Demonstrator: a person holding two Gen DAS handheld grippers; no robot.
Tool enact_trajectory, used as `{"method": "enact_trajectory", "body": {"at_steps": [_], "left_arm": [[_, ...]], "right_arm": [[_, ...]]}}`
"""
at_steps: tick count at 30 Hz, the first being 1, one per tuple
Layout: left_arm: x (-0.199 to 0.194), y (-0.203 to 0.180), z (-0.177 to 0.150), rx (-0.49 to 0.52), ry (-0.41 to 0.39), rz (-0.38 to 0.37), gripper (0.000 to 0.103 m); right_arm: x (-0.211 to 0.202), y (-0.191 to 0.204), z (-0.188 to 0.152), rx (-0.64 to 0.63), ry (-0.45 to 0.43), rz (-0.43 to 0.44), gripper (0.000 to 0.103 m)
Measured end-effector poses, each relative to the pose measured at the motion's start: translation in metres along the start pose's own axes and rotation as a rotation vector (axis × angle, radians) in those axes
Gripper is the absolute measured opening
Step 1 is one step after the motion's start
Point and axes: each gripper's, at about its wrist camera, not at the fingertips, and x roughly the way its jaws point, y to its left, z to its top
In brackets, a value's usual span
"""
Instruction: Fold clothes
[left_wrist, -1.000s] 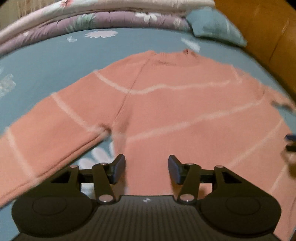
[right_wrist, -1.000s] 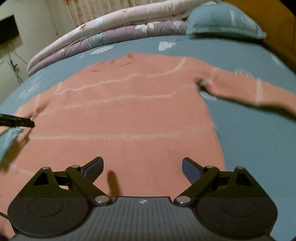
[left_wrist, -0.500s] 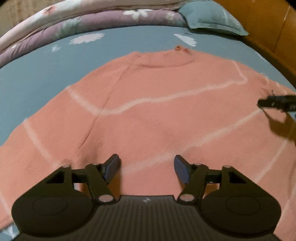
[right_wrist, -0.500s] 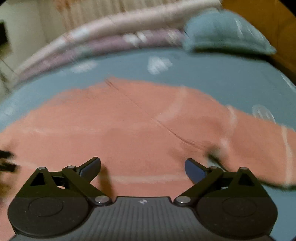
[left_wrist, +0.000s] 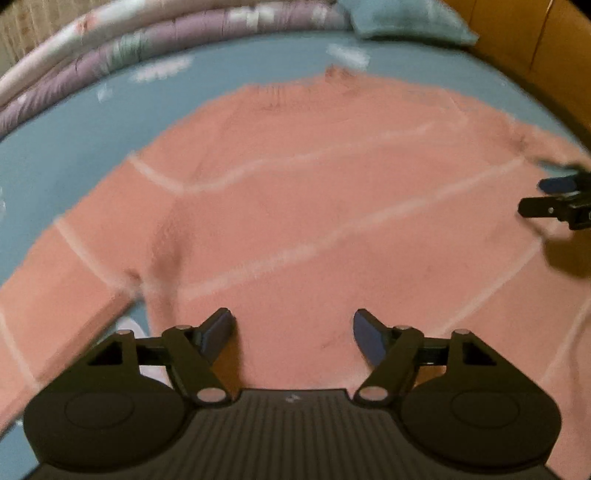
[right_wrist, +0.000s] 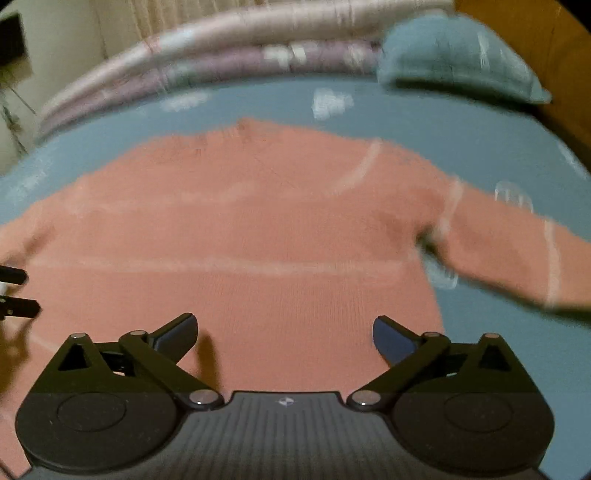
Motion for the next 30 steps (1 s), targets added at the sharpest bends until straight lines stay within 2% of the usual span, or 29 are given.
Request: {"method": "enact_trajectory", "body": {"at_steps": [3,8,14,16,18,21,24,26,28,30], "left_arm": [[0.001,0.009,-0.003,-0.047,-0.02,-0.034,0.082],[-0.01,0.012,-0.018,-0.057,-0.027,-0.029,0.083],[-0.041,0.035,-0.038,-0.029,-0.054,-0.136,0.083],[-0.05,0.049,-0.031,-0.006,-0.112,-0.125,0.083],[-0.053,0.068,-0.023,-0.006,-0.183,-0.104,0.083],[-0.04,0.103,-0.009,-0.053,-0.224,-0.064,0.083],[-0.023,0.135,-0.01,-0.085,-0.226,-0.006,0.083],[-0.013,0.156,-0.017,-0.132,-0.183,0.012,0.083],[-0.01,0.172,-0.03,-0.157,-0.149,-0.01,0.083],[-0.018,0.172,-0.036,-0.113,-0.15,-0.033,0.084]], "right_arm": [[-0.003,0.006,-0.005,-0.026,-0.007,-0.033,0.103],[0.001,0.006,0.0,-0.032,0.028,-0.044,0.103],[0.0,0.019,0.005,0.036,0.044,-0.114,0.103],[-0.011,0.027,0.004,0.09,0.056,-0.142,0.103],[-0.026,0.041,-0.002,0.129,0.035,-0.13,0.103],[-0.037,0.068,-0.018,0.166,0.036,-0.15,0.103],[-0.033,0.094,-0.033,0.159,0.084,-0.185,0.103],[-0.031,0.108,-0.043,0.142,0.1,-0.225,0.103],[-0.033,0.113,-0.048,0.177,0.094,-0.252,0.103],[-0.034,0.111,-0.048,0.24,0.107,-0.258,0.103]]}}
